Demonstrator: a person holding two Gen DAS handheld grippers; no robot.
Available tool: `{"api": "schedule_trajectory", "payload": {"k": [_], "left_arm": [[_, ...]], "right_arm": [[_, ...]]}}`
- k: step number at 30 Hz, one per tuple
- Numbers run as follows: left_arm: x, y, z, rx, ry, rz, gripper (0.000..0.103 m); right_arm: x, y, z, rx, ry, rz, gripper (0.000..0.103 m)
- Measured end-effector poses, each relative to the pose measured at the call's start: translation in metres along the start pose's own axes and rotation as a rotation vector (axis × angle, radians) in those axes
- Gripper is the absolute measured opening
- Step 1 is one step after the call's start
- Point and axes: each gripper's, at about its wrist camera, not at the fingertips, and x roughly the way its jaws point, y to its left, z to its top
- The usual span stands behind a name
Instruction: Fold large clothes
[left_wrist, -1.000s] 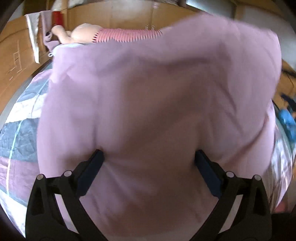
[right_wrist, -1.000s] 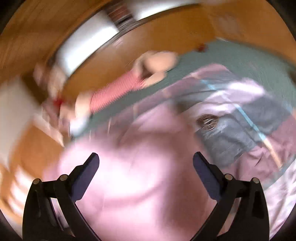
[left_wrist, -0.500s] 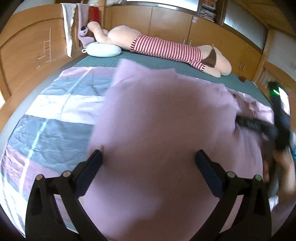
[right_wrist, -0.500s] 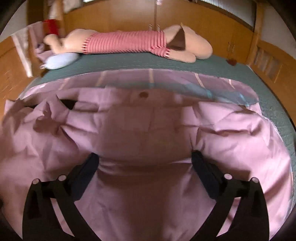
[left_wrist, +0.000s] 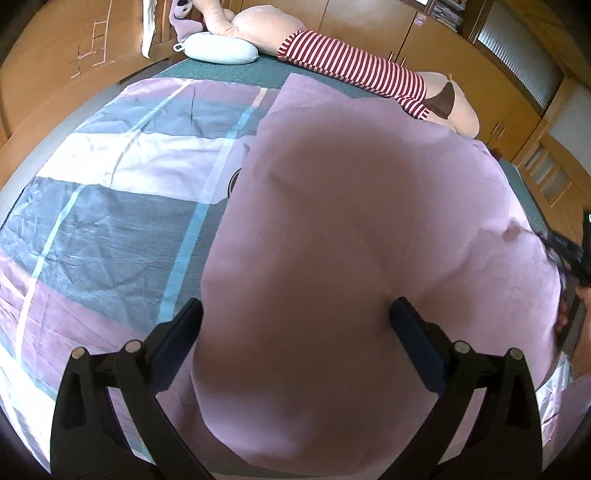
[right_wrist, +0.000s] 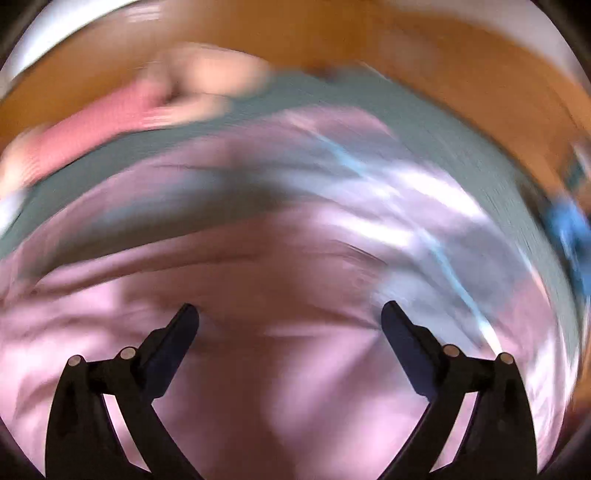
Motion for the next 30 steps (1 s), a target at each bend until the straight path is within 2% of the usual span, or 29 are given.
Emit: {"api": "schedule_trajectory", "payload": {"k": [2,3,4,5,6,8,10,13,14,16,19,21,24,27,29,30], "left_arm": [[0.002,0.001,0.002,0.002,-0.004,-0.003,0.101],[0.002,0.001,0.002,0.003,-0.007,0.006,0.101],[0.003,0.002,0.003,0.003,-0.011,0.014,0.101],[0.003,0.001,0.003,0.005,-0.015,0.024,0.101],[0.003,0.000,0.002,0.008,-0.016,0.029,0.101],[0.004,0.000,0.002,0.009,-0.017,0.031,0.101],[0.004,0.002,0.003,0.000,-0.011,0.025,0.101],[0.003,0.003,0.002,-0.004,-0.007,0.027,0.101],[0.002,0.003,0.002,0.000,-0.010,0.031,0.101],[0.001,0.002,0.002,0.011,-0.015,0.039,0.101],[-0.002,0.003,-0.001,0.023,-0.012,0.046,0.101],[-0.004,0.009,-0.002,-0.014,0.004,-0.003,0.101],[-0.007,0.016,-0.008,-0.078,0.044,-0.057,0.101],[-0.010,0.018,-0.015,-0.099,0.075,-0.049,0.101],[-0.007,0.016,-0.015,-0.087,0.086,-0.030,0.101],[-0.004,0.016,-0.016,-0.084,0.101,-0.023,0.101]], "right_arm": [[-0.029,-0.004,0.001,-0.025,-0.118,-0.053,0.099],[-0.054,0.008,-0.003,-0.090,-0.212,-0.069,0.099],[-0.069,0.019,-0.008,-0.131,-0.241,-0.029,0.099],[-0.085,0.033,-0.017,-0.181,-0.238,0.063,0.099],[-0.102,0.058,-0.033,-0.254,-0.191,0.181,0.099],[-0.124,0.098,-0.069,-0.383,-0.105,0.307,0.099],[-0.140,0.137,-0.113,-0.530,-0.065,0.367,0.099],[-0.135,0.194,-0.161,-0.668,0.000,0.432,0.099],[-0.126,0.216,-0.170,-0.702,0.026,0.426,0.099],[-0.098,0.251,-0.172,-0.729,0.030,0.352,0.099],[-0.060,0.281,-0.153,-0.697,0.023,0.299,0.102],[-0.040,0.289,-0.133,-0.649,0.027,0.286,0.102],[-0.038,0.301,-0.128,-0.634,0.007,0.253,0.102],[-0.042,0.318,-0.126,-0.622,-0.021,0.213,0.102],[-0.070,0.318,-0.129,-0.603,-0.091,0.247,0.102],[-0.088,0.317,-0.132,-0.595,-0.137,0.309,0.102]]}}
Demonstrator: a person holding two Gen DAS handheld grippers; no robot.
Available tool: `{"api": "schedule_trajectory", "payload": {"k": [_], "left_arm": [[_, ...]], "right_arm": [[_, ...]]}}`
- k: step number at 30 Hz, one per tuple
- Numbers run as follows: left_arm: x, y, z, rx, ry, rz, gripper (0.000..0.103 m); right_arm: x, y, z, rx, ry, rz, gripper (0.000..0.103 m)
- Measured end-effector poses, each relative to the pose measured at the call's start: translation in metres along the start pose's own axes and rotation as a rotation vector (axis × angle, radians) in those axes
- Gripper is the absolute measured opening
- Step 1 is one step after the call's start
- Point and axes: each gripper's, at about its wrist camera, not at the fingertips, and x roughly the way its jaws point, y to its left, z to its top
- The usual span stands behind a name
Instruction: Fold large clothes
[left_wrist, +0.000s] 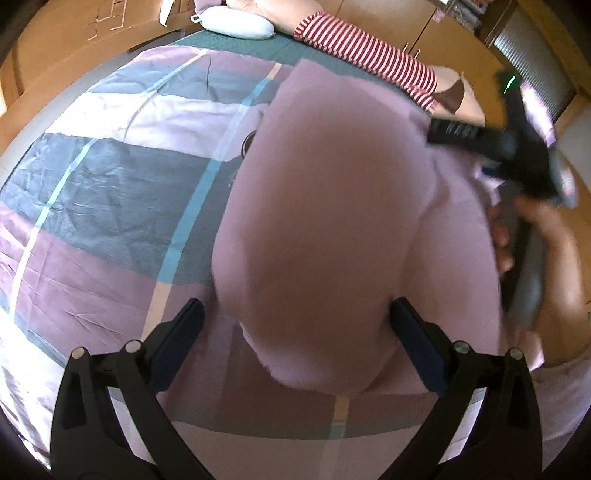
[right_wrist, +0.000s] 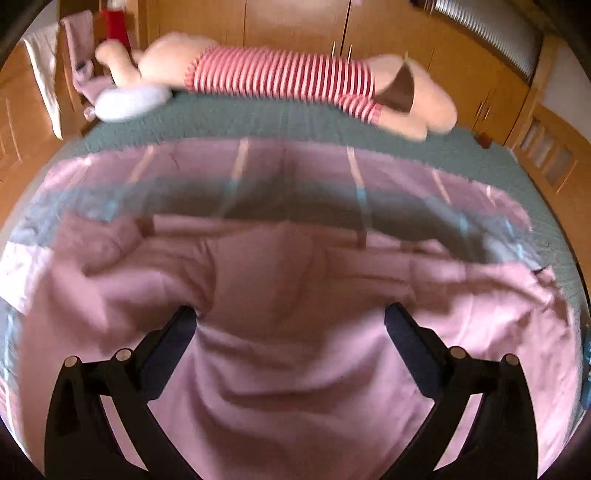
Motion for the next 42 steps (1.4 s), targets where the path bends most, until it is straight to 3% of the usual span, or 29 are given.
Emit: {"api": "schedule_trajectory", "payload": {"k": [2,5,6,8,14,16,20,21,23,25,27,29,32,33,35,37,39,41,42], "left_arm": [[0.005,0.001,-0.002,-0.016,0.027,-0.012,0.101],[0.007,0.001,-0.003,-0.027,0.040,-0.017,0.101],[0.007,0.001,-0.003,-0.024,0.037,-0.014,0.101],[0.005,-0.003,-0.005,-0.004,0.028,0.002,0.101],[0.006,-0.009,-0.007,0.032,0.013,0.021,0.101],[0.007,-0.012,-0.006,0.049,0.018,0.026,0.101],[-0.003,-0.018,-0.005,0.077,-0.032,0.031,0.101],[-0.010,-0.021,-0.006,0.086,-0.063,0.026,0.101],[-0.021,-0.030,-0.009,0.129,-0.121,0.022,0.101],[-0.020,-0.041,-0.014,0.181,-0.134,0.065,0.101],[-0.011,-0.046,-0.016,0.212,-0.121,0.117,0.101],[-0.004,-0.047,-0.018,0.213,-0.114,0.130,0.101],[-0.004,-0.045,-0.015,0.194,-0.107,0.116,0.101],[-0.004,-0.044,-0.014,0.193,-0.107,0.115,0.101],[-0.002,-0.043,-0.014,0.193,-0.108,0.116,0.101],[-0.008,-0.043,-0.013,0.189,-0.150,0.112,0.101],[-0.017,-0.046,-0.014,0.189,-0.202,0.102,0.101],[-0.022,-0.047,-0.014,0.184,-0.222,0.077,0.101],[-0.022,-0.047,-0.014,0.180,-0.221,0.073,0.101]], "right_arm": [[-0.026,0.017,-0.005,-0.012,-0.032,0.129,0.102],[-0.022,0.048,-0.016,-0.058,0.111,0.292,0.089],[-0.009,0.060,-0.019,-0.086,0.172,0.295,0.081],[0.017,0.073,-0.019,-0.123,0.220,0.226,0.079],[0.065,0.049,0.027,-0.033,0.108,0.031,0.079],[0.056,0.036,0.035,0.019,0.067,0.058,0.079],[-0.013,-0.004,0.017,0.074,-0.086,0.207,0.084],[-0.025,-0.015,0.009,0.088,-0.094,0.227,0.091],[-0.052,-0.048,-0.016,0.090,-0.082,0.241,0.092],[-0.061,-0.078,-0.039,0.061,-0.038,0.195,0.092],[-0.050,-0.125,-0.057,0.089,0.028,0.095,0.092],[-0.025,-0.207,-0.070,0.200,0.088,-0.094,0.092],[-0.021,-0.312,-0.082,0.415,0.078,-0.318,0.093],[-0.028,-0.331,-0.087,0.480,0.065,-0.349,0.093],[-0.052,-0.358,-0.097,0.604,-0.020,-0.290,0.093],[-0.070,-0.347,-0.106,0.589,-0.063,-0.150,0.093],[-0.080,-0.313,-0.119,0.509,-0.040,0.033,0.093],[-0.078,-0.281,-0.135,0.421,0.017,0.165,0.093],[-0.077,-0.269,-0.144,0.388,0.042,0.183,0.093]]}}
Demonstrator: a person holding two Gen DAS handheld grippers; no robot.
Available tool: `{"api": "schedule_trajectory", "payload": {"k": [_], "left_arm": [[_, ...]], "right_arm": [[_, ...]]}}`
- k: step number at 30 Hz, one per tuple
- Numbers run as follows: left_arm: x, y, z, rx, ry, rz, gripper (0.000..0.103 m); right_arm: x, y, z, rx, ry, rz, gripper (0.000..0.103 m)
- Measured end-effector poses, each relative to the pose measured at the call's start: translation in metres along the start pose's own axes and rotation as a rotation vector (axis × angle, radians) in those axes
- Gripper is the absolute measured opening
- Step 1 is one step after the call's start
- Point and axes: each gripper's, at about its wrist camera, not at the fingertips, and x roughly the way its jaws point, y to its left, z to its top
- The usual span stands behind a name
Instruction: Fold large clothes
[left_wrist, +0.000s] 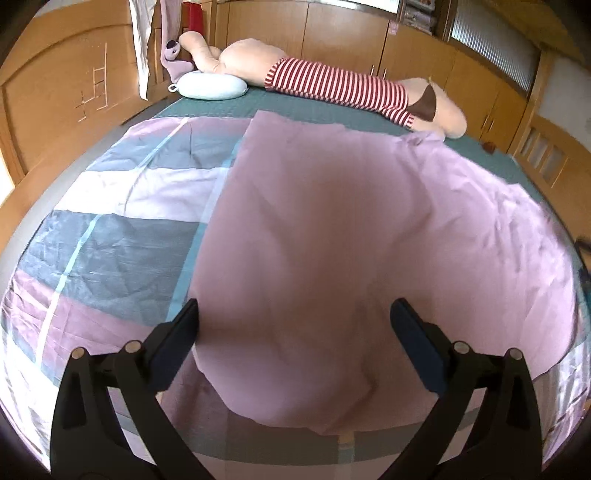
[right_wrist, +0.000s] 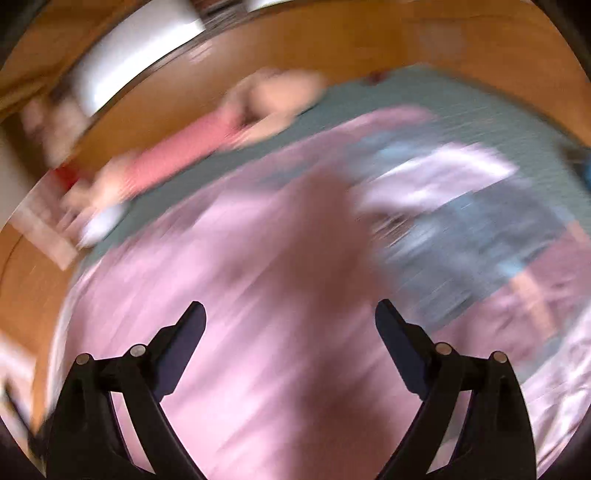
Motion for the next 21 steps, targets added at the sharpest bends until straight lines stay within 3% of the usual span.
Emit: {"api": "schedule_trajectory", "payload": {"k": [3,5,7,8,10,13,16,19,20,21], "left_arm": [[0.013,0.001,-0.002,0.012,0.055,0.040,0.101],[0.018,0.008,-0.002,-0.015,0.081,0.033,0.101],[0.019,0.016,-0.001,-0.049,0.091,0.045,0.101],[0.017,0.018,0.000,-0.058,0.081,0.056,0.101],[0.009,0.020,0.001,-0.075,0.038,0.058,0.101],[-0.021,0.010,0.002,-0.060,-0.068,-0.017,0.101],[-0.037,-0.023,-0.009,0.058,-0.110,-0.088,0.101],[-0.020,-0.053,-0.024,0.176,-0.048,-0.069,0.101],[-0.013,-0.058,-0.028,0.194,-0.025,-0.047,0.101],[-0.003,-0.061,-0.032,0.213,-0.002,-0.016,0.101]], "right_arm": [[0.011,0.000,-0.025,-0.072,0.041,-0.112,0.093],[0.007,-0.028,-0.019,0.004,0.042,-0.242,0.093],[-0.009,-0.066,-0.015,0.147,-0.006,-0.469,0.093],[-0.017,-0.074,-0.015,0.179,-0.032,-0.482,0.093],[-0.035,-0.066,-0.016,0.186,-0.104,-0.365,0.093],[-0.051,-0.009,-0.029,0.025,-0.181,-0.234,0.093],[-0.029,0.047,-0.044,-0.138,-0.132,-0.106,0.096],[0.017,0.080,-0.066,-0.250,-0.004,-0.144,0.096],[0.030,0.084,-0.073,-0.295,0.008,-0.205,0.096],[0.035,0.082,-0.075,-0.309,0.005,-0.214,0.101]]}}
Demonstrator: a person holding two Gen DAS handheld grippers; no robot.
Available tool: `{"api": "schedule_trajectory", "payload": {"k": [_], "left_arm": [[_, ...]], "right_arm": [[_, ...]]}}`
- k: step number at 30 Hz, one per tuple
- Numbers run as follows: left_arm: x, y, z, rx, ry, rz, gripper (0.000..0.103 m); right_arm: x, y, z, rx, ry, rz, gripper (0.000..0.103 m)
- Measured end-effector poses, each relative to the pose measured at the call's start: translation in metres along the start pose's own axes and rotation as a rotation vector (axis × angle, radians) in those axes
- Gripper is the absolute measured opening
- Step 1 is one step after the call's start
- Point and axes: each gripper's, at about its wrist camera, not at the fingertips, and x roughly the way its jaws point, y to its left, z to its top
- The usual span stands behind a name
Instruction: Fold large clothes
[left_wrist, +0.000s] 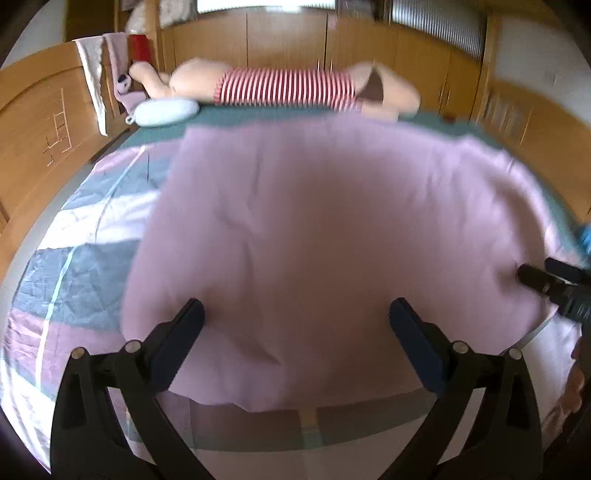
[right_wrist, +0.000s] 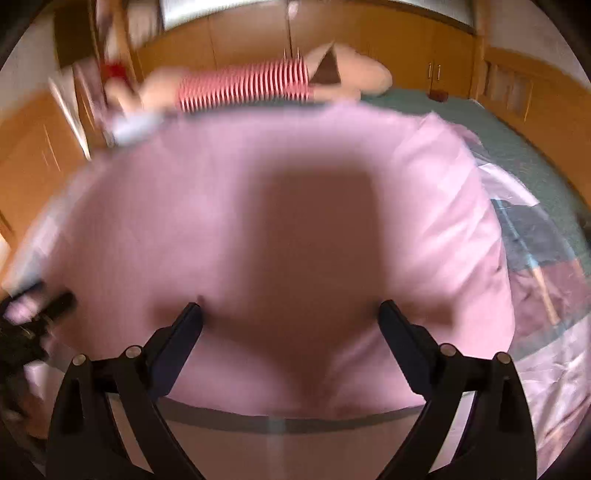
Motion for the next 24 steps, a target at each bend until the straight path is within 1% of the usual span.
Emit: {"api": "schedule_trajectory", "payload": {"k": [2,3,4,6,8,10,11,12,13,15,16,17,18,19,20,21,22,23,24], "left_arm": [[0.009,0.002,-0.002,0.022,0.011,0.024,0.101],[0.011,0.004,-0.001,0.025,0.012,0.039,0.101],[0.014,0.008,0.001,0.022,0.020,0.061,0.101],[0.016,0.018,0.003,-0.004,0.032,0.077,0.101],[0.017,0.026,0.004,-0.034,0.040,0.083,0.101],[0.010,0.030,0.004,-0.052,0.020,0.078,0.101],[0.005,0.029,0.004,-0.044,0.015,0.063,0.101],[0.000,0.027,0.005,-0.028,0.017,0.025,0.101],[-0.006,0.022,0.005,-0.002,0.022,-0.040,0.101],[-0.016,0.011,0.004,0.058,0.034,-0.143,0.101],[-0.021,0.003,0.002,0.109,0.045,-0.191,0.101],[-0.023,-0.004,-0.002,0.154,0.059,-0.213,0.101],[-0.021,-0.011,-0.005,0.200,0.077,-0.225,0.101],[-0.016,-0.018,-0.010,0.259,0.110,-0.221,0.101],[-0.011,-0.022,-0.014,0.291,0.127,-0.197,0.101],[-0.005,-0.026,-0.019,0.326,0.141,-0.154,0.101],[0.001,-0.029,-0.022,0.353,0.153,-0.120,0.101],[0.003,-0.031,-0.024,0.367,0.160,-0.105,0.101],[0.005,-0.030,-0.025,0.376,0.165,-0.095,0.101]], "right_arm": [[0.010,-0.017,0.003,0.060,0.020,0.016,0.102],[0.013,-0.035,0.007,0.124,0.029,0.003,0.102],[0.014,-0.047,0.009,0.160,0.028,-0.024,0.102],[0.020,-0.081,0.011,0.251,0.040,-0.098,0.102],[0.019,-0.099,0.012,0.295,0.040,-0.122,0.102],[0.007,-0.098,0.017,0.295,0.016,-0.138,0.102],[0.001,-0.091,0.019,0.271,0.004,-0.104,0.102],[-0.005,-0.077,0.019,0.220,0.004,-0.030,0.102],[-0.009,-0.066,0.019,0.165,0.017,0.032,0.102],[-0.017,-0.029,0.017,-0.012,0.054,0.150,0.102],[-0.019,-0.005,0.012,-0.151,0.065,0.180,0.102],[-0.020,0.016,0.005,-0.260,0.067,0.168,0.102],[-0.016,0.034,-0.003,-0.358,0.082,0.132,0.102],[-0.009,0.039,-0.004,-0.414,0.100,0.091,0.102],[-0.001,0.047,-0.010,-0.469,0.120,0.038,0.102],[0.005,0.051,-0.014,-0.503,0.133,-0.002,0.102],[0.014,0.050,-0.017,-0.543,0.148,-0.072,0.102],[0.023,0.042,-0.017,-0.566,0.160,-0.156,0.102],[0.030,0.031,-0.017,-0.570,0.171,-0.203,0.102]]}}
